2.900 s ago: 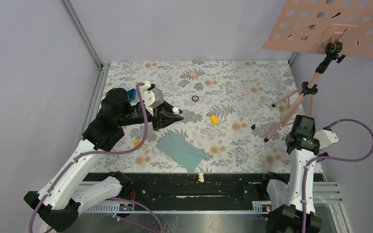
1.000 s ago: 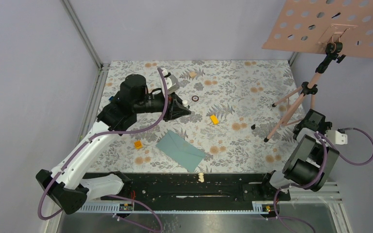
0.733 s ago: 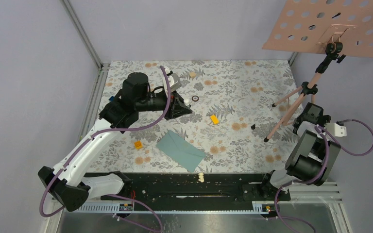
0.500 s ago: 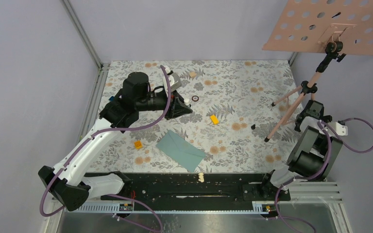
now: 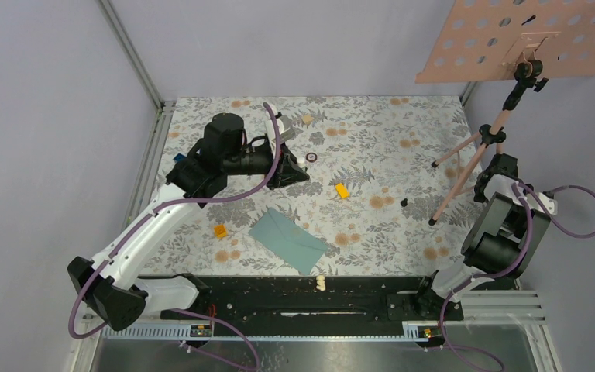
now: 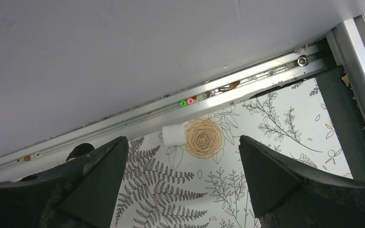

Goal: Place the letter into the envelope and seal it
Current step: Pick up the solid glue cap from the center of the board.

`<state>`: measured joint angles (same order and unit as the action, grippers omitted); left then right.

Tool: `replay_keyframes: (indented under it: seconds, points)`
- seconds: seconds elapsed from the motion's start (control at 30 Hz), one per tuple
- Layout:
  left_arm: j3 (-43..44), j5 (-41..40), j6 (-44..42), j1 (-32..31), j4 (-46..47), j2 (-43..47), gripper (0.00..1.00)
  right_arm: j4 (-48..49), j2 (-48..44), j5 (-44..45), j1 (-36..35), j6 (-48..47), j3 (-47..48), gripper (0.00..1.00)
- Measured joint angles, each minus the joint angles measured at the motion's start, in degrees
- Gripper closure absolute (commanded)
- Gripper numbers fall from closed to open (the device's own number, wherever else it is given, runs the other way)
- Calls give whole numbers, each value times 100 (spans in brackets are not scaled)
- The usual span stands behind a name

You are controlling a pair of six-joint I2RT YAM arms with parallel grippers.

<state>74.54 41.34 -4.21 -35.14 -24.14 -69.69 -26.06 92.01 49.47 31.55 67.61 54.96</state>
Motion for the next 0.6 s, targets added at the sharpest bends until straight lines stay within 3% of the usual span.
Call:
replay_keyframes:
  seconds: [0.6]
  points:
    - [2,-2,-2,0,2,-28,100,-44,0,-7,170,-702,155,1]
